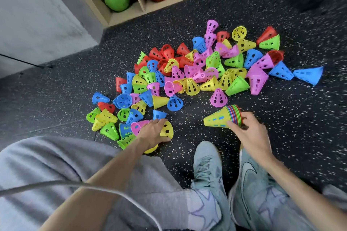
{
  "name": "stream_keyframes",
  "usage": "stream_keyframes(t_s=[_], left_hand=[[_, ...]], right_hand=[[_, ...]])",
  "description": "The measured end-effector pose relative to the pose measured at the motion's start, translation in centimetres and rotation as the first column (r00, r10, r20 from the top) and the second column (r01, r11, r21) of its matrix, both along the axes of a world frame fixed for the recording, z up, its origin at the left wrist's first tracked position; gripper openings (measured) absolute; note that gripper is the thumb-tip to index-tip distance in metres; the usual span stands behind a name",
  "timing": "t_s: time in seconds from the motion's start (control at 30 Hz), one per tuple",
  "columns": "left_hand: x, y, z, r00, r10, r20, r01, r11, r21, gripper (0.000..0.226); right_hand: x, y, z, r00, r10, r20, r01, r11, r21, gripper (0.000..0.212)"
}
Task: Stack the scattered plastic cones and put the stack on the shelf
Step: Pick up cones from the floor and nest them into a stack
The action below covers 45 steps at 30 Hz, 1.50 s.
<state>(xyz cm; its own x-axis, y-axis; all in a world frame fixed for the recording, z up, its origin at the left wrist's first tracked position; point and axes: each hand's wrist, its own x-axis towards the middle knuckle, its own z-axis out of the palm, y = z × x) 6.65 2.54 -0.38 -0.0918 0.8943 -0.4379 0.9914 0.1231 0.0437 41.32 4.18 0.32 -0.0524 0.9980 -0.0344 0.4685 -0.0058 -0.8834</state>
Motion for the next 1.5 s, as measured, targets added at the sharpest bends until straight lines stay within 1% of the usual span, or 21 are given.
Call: stream_keyframes(t_s=[0.1,0.2,0.27,0.4,0.53,0.7,0.8,0.87,1.03,1.2,1.27,1.43,1.5], left_hand=[[1.9,-0.2,1.1,0.992,0.028,0.123,-0.046,0.989,0.144,0.091],[5.5,-0.9,2.3,0.951,0.036,0.309,-0.117,0.962,0.247,0.09],[8.2,-1.5,2.7,0.909,0.042,0.414,-0.176,0.94,0.292,0.089],[11.7,-2.5,2.0,0.839,0.044,0.543,-0.251,0.915,0.315,0.085],[12.6,-2.9,1.0,0.806,0.025,0.591,-0.269,0.906,0.328,0.081],[12.6,-3.0,0.5,0.778,-0.04,0.626,-0.252,0.894,0.37,0.079],[12.6,-3.3,0.2,0.737,-0.014,0.675,-0.297,0.891,0.343,0.077],[12.4,-3.6,0.1,0.717,0.013,0.697,-0.323,0.892,0.315,0.08],[12.9,-3.9,0.6,0.718,-0.027,0.696,-0.289,0.897,0.334,0.089],[13.9,-3.7,0.4,0.704,-0.058,0.707,-0.257,0.908,0.33,0.088],[14.7,-3.3,0.1,0.69,-0.076,0.72,-0.242,0.913,0.328,0.087],[17.0,-1.8,-1.2,0.625,-0.067,0.778,-0.319,0.887,0.333,0.08],[18.0,-1.5,-2.0,0.589,-0.054,0.806,-0.364,0.873,0.324,0.079]], right_hand=[[-0.1,0.1,0.3,1.0,0.001,-0.005,-0.001,1.0,-0.009,0.036],[-0.2,0.2,0.1,0.999,-0.024,-0.039,0.023,1.0,-0.019,0.033],[-0.1,0.3,-0.1,0.996,-0.037,-0.086,0.034,0.999,-0.035,0.03],[0.0,0.6,-0.3,0.982,-0.033,-0.185,0.022,0.998,-0.063,0.028],[0.0,0.9,-0.8,0.982,0.032,-0.184,-0.048,0.995,-0.084,0.024],[-1.9,0.8,-0.3,0.971,0.184,-0.15,-0.201,0.973,-0.11,0.024],[-3.2,0.2,0.1,0.947,0.271,-0.173,-0.294,0.947,-0.126,0.018],[-3.6,-0.1,0.2,0.938,0.302,-0.171,-0.325,0.938,-0.125,0.017],[-3.2,-0.1,0.0,0.933,0.316,-0.169,-0.339,0.932,-0.128,0.019],[-2.2,0.8,0.2,0.923,0.358,-0.144,-0.377,0.915,-0.146,0.024],[-1.5,1.5,0.5,0.916,0.38,-0.13,-0.397,0.905,-0.151,0.022],[0.4,3.0,0.5,0.92,0.371,-0.128,-0.387,0.912,-0.134,0.021],[1.0,3.6,0.4,0.922,0.344,-0.18,-0.368,0.921,-0.125,0.026]])
